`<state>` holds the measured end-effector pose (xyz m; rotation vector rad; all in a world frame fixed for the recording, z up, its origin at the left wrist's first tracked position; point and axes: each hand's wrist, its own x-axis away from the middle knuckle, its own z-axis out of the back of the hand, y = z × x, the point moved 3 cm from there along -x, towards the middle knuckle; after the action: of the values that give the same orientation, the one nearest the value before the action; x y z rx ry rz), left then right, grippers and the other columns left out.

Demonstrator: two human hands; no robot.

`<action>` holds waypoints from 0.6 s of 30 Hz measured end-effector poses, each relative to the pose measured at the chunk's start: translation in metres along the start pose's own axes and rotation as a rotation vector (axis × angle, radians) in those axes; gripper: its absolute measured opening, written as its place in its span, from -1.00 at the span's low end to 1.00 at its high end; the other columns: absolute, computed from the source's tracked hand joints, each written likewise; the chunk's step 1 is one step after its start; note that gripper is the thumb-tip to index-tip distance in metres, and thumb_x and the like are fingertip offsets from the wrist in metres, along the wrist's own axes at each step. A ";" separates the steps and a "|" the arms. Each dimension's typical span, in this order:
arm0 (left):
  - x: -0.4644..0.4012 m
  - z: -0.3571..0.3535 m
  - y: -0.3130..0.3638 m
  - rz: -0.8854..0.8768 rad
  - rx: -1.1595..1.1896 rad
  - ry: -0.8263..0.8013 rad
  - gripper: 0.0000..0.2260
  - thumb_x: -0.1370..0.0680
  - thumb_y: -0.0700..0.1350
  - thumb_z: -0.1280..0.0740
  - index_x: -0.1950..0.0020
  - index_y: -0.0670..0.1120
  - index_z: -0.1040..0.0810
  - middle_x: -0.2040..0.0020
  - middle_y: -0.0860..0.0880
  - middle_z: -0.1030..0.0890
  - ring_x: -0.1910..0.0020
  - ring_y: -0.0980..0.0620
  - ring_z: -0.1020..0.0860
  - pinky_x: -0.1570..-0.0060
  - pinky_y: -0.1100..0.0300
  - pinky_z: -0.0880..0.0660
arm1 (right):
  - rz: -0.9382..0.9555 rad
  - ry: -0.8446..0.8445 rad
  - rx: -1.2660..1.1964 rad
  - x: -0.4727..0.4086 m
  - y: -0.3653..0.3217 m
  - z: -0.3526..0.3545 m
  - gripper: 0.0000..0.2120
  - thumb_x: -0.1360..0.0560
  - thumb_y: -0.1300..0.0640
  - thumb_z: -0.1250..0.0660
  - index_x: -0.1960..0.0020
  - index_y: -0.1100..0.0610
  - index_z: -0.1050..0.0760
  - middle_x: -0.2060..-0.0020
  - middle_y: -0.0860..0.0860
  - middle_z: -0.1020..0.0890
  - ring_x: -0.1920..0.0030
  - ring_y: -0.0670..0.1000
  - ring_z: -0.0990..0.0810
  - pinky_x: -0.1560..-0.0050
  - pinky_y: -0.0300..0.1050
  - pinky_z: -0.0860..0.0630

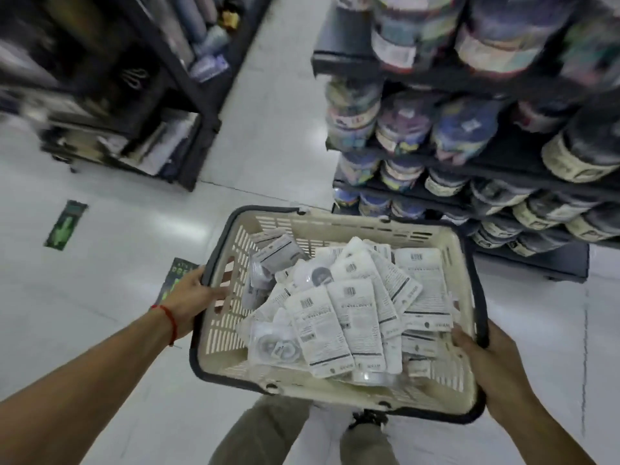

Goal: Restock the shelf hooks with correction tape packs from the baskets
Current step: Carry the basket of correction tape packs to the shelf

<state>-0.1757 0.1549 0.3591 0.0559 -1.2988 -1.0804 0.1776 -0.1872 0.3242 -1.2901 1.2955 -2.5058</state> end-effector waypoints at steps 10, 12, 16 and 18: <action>-0.008 0.235 0.066 -0.102 0.235 0.167 -0.57 -0.54 -0.46 -0.36 -0.32 -0.06 -0.60 -0.08 -0.23 -0.74 0.04 -0.34 -0.71 0.12 -0.24 -0.68 | 0.162 -0.056 0.100 0.025 -0.226 -0.196 -0.75 -0.65 0.26 -0.39 -0.25 0.00 -0.60 0.00 0.04 -0.73 0.09 0.05 -0.69 0.17 -0.09 -0.56; -0.033 0.274 0.085 -0.109 0.236 0.161 -0.58 -0.54 -0.47 -0.34 -0.26 -0.06 -0.61 -0.11 -0.24 -0.73 -0.01 -0.35 -0.70 0.08 -0.34 -0.67 | 0.168 -0.036 0.094 0.023 -0.258 -0.235 -0.77 -0.63 0.26 -0.40 -0.20 -0.01 -0.63 0.00 0.07 -0.74 0.09 0.07 -0.70 0.12 -0.04 -0.61; -0.088 0.337 0.139 -0.129 0.235 0.115 -0.65 -0.54 -0.46 -0.35 -0.23 -0.12 -0.59 -0.19 -0.21 -0.71 -0.03 -0.27 -0.69 0.05 -0.22 -0.67 | 0.154 -0.006 0.023 0.014 -0.313 -0.301 -0.79 -0.62 0.27 -0.40 -0.04 -0.05 -0.67 0.07 0.08 -0.77 0.06 0.15 -0.74 -0.04 0.15 -0.68; -0.118 0.358 0.169 -0.129 0.222 0.106 -0.65 -0.55 -0.46 -0.35 -0.23 -0.11 -0.59 -0.19 -0.21 -0.71 -0.13 -0.32 -0.67 -0.03 -0.26 -0.65 | 0.157 0.017 0.002 0.001 -0.340 -0.328 -0.74 -0.62 0.29 -0.39 -0.02 -0.07 -0.67 0.07 0.07 -0.77 0.08 0.13 -0.74 0.00 0.11 -0.67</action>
<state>-0.3410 0.5096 0.4911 0.3633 -1.3284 -1.0239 0.0584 0.2500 0.4595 -1.1214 1.3404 -2.4147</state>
